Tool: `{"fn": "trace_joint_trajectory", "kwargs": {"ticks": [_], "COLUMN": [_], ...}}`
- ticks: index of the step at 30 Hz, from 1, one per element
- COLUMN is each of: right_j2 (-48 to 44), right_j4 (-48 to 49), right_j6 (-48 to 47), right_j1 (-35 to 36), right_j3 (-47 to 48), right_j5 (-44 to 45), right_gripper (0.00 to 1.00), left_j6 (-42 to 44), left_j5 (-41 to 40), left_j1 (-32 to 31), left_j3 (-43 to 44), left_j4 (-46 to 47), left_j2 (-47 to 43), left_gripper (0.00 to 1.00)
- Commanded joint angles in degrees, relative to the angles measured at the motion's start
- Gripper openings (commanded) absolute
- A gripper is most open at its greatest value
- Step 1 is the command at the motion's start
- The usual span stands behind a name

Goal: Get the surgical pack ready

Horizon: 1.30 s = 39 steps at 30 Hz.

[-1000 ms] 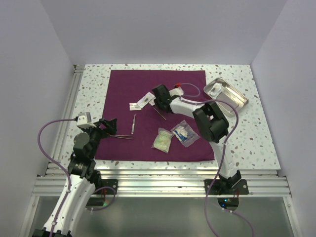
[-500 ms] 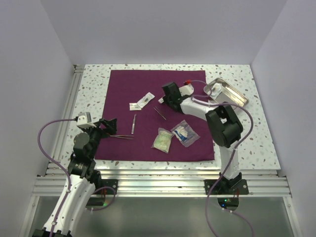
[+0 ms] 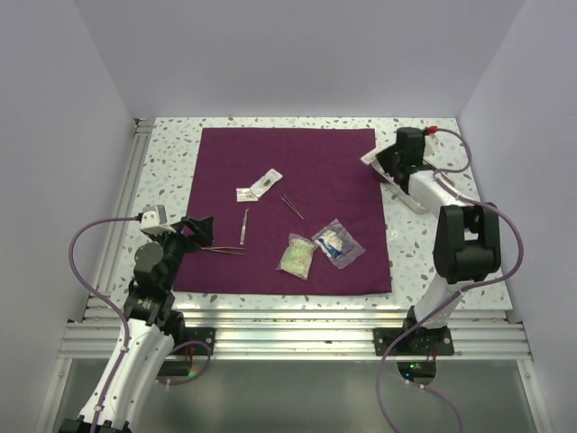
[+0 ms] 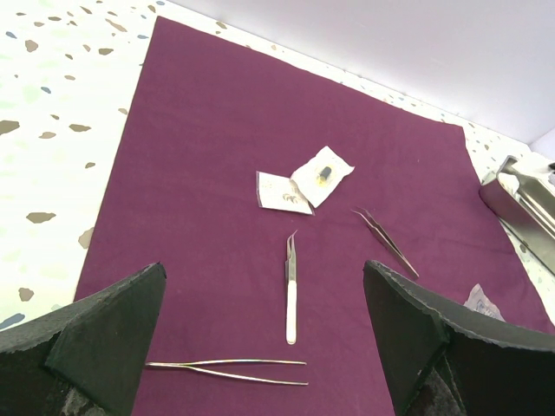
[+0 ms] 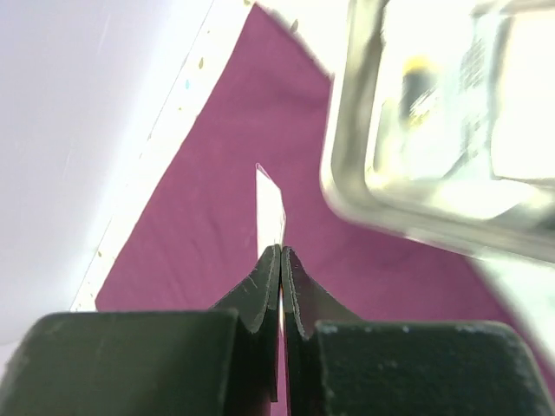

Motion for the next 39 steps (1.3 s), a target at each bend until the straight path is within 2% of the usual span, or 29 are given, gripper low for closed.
{"fn": "trace_joint_trajectory", "kwargs": {"ticks": [1,9,15,19,20,21,23,24,27,33,34,36,39], "right_j2": [-2.4,5.1,10.5,11.4,11.4,11.3,10.4,9.8,6.9,-0.4,-1.5,-4.9,-9.7], "right_j4": [1.9,1.2,-0.1,-2.1,-2.4,-2.5,-2.7,-3.0,-4.3,-6.4,-6.5,-5.7,-3.0], "right_j6": [-5.3,-7.4,-10.7,-11.4,-11.5,-12.2,-13.3,-13.8,-15.7,-18.7,-19.2,-20.2,-20.3], "right_j1": [-5.9,-14.5,-16.0,-16.7,-16.7,-16.7,-16.7,-16.7,-16.7,-15.6,-15.3,-14.9,-14.9], "right_j3": [0.5,4.9,9.3,9.8,9.8,9.6,9.2,8.6,8.1,6.0,5.5,3.5,0.0], "right_j5": [-9.7,-19.7,-21.7,-19.9,-19.5,-19.2,-17.9,-17.1,-14.1,-11.9,-11.6,-12.0,-14.1], "right_gripper": [0.0,0.0,0.0,0.0,0.04,0.17,0.25,0.37,0.47,0.6,0.68,0.75,0.99], "left_j6": [1.1,1.2,1.2,1.2,1.2,1.2,1.2,1.2,1.2,1.2,1.2,1.2,1.3], "left_j5": [0.1,0.0,0.0,-0.2,-0.2,-0.3,-0.2,-0.2,-0.3,-1.0,-1.0,-1.3,-1.4], "left_j1": [-0.3,-0.3,-0.3,-0.3,-0.3,-0.3,-0.3,-0.3,-0.3,-0.3,-0.3,-0.3,-0.3], "left_j3": [0.1,0.1,0.0,0.0,0.0,0.0,0.0,0.0,-0.1,0.1,0.1,0.2,0.1], "left_j4": [1.6,1.6,1.8,1.8,1.8,1.8,1.8,1.8,1.8,1.6,1.4,1.2,1.0], "left_j2": [-0.2,-0.2,-0.1,0.1,0.0,0.0,0.0,0.0,0.1,0.0,-0.1,-0.3,-0.9], "left_gripper": [1.0,1.0,1.0,1.0,1.0,1.0,1.0,1.0,1.0,1.0,1.0,1.0,1.0]}}
